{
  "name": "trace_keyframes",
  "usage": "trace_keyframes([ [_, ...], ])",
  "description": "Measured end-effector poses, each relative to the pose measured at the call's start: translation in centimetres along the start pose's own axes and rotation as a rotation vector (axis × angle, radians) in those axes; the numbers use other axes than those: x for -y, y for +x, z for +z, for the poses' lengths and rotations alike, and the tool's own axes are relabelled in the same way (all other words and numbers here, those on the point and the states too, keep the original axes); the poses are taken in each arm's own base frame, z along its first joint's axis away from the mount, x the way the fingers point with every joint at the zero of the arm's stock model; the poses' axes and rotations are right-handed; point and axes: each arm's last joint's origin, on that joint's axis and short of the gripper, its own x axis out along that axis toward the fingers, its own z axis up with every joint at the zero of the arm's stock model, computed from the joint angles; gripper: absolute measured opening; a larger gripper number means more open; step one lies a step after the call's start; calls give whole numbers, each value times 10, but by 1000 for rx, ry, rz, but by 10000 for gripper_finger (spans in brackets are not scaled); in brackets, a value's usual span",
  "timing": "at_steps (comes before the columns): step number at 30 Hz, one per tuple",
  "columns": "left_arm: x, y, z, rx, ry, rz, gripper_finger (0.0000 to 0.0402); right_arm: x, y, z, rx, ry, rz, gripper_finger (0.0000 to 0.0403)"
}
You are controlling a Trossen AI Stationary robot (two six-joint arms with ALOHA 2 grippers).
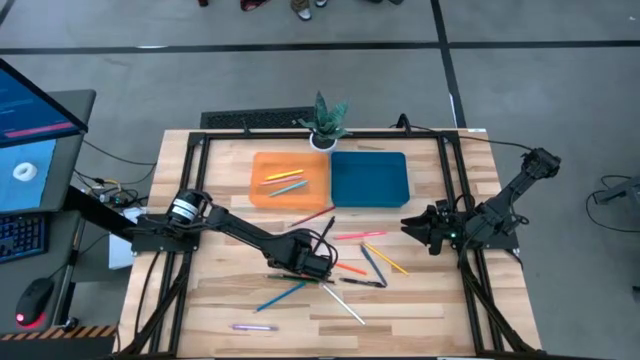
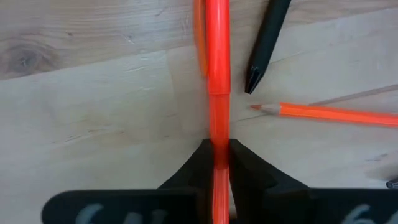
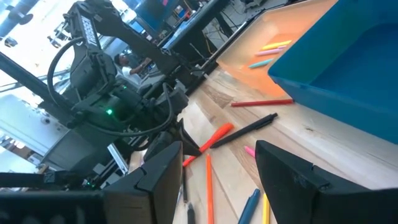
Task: Sort pens & pencils
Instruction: Put the orange pen into the orange bin
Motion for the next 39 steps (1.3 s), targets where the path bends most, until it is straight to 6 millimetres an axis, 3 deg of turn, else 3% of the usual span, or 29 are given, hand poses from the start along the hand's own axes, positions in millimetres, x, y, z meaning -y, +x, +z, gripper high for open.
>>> trace_keyframes([
  [9, 12, -15, 3, -36, 75, -19, 11, 0, 0, 0, 2, 0, -2, 225],
  [13, 21, -37, 11, -50, 104, -59, 19, 0, 0, 0, 3, -1, -3, 225],
  [21, 32, -125, 40, 46, 162, -308, 19, 0, 0, 0, 4, -36, -5, 225],
  [29, 26, -213, 63, 185, 318, -545, 19, 1, 0, 0, 15, -38, -17, 225],
  [39, 18, -303, 76, 391, 582, -866, 20, 1, 0, 1, 28, -39, -29, 225],
])
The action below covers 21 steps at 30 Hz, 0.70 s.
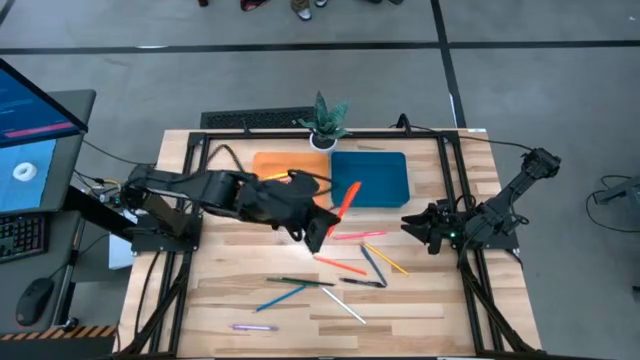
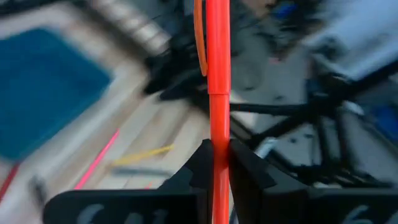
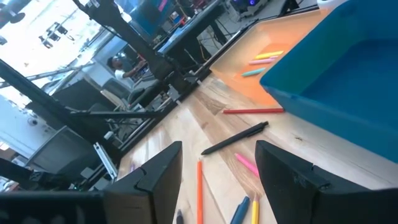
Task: Sort pens & pencils
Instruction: Put the orange pen into the orange bin
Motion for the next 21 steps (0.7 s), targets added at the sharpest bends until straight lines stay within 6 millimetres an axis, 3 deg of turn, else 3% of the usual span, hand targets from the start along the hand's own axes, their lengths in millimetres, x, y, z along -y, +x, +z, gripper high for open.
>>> trace_keyframes([
  [13, 60, -59, 46, 255, 323, -647, 20, 1, 0, 0, 18, -3, -19, 225],
  [21, 70, -76, 54, 352, 418, -797, 20, 1, 0, 0, 18, -3, -19, 225],
])
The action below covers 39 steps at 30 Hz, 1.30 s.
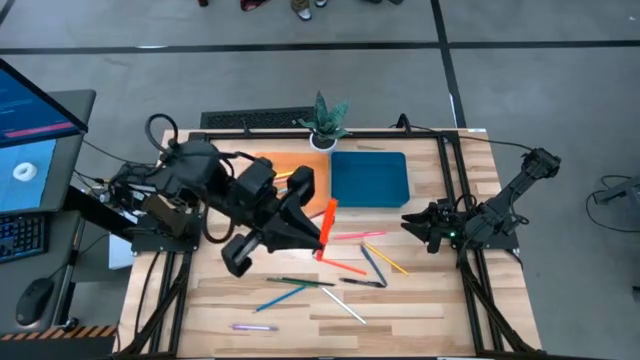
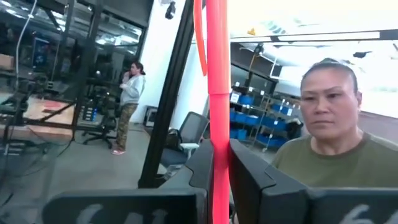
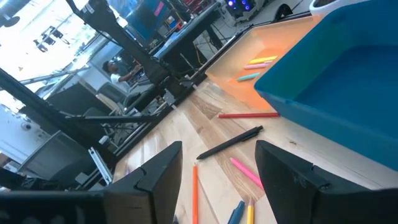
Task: Sort pens & pencils
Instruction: Put the orange pen into the orange bin
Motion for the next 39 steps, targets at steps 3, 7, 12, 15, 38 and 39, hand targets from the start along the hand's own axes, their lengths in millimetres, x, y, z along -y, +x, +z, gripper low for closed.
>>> trace_keyframes([
  [3, -4, 0, -3, -22, -4, 37, 20, 0, 0, 0, 0, 0, 0, 225],
  [7, -21, -9, -9, -97, -30, 312, 20, 0, 0, 0, 0, 0, 0, 225],
  [12, -53, -39, -19, -205, -51, 876, 20, 0, 0, 0, 0, 0, 0, 225],
  [15, -71, -62, -26, -319, -62, 1111, 20, 0, 0, 0, -1, 1, 0, 225],
  [38, -253, -184, -168, -1108, -217, 1342, 20, 0, 0, 0, -3, 2, 2, 225],
  [39, -258, -192, -177, -1142, -219, 1332, 20, 0, 0, 0, -2, 2, 2, 225],
])
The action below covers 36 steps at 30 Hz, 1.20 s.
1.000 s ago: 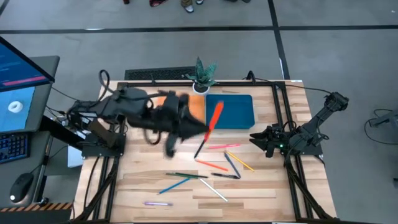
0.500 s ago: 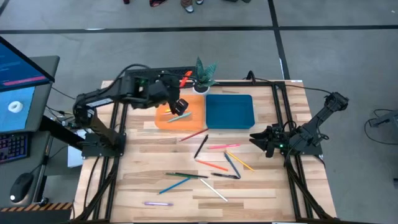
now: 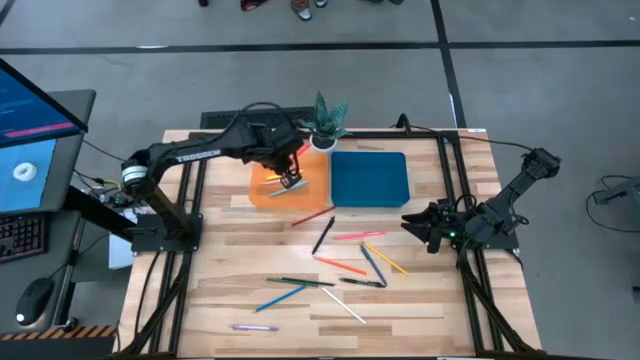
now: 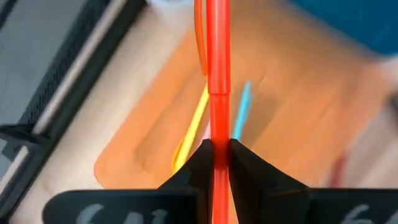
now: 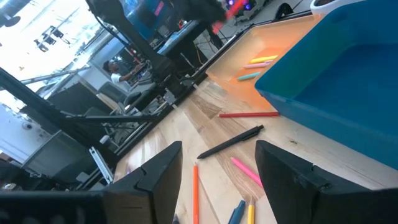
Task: Sort pens & pencils
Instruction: Put the orange pen into the orange bin
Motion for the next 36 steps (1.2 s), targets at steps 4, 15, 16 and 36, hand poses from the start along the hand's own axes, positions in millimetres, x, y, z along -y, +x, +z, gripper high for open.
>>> trace_keyframes([
  [4, -14, 41, -19, -38, 7, -69, 20, 0, 0, 0, 0, 10, 0, 225],
  [15, -31, 90, -57, -81, 65, -109, 20, 0, 0, 0, 0, 37, 0, 225],
  [16, -30, 92, -57, -89, 83, -112, 20, 0, 0, 0, 0, 42, 0, 225],
  [36, -10, 118, -66, -203, 179, -139, 35, 0, 0, 0, 0, 53, 0, 225],
])
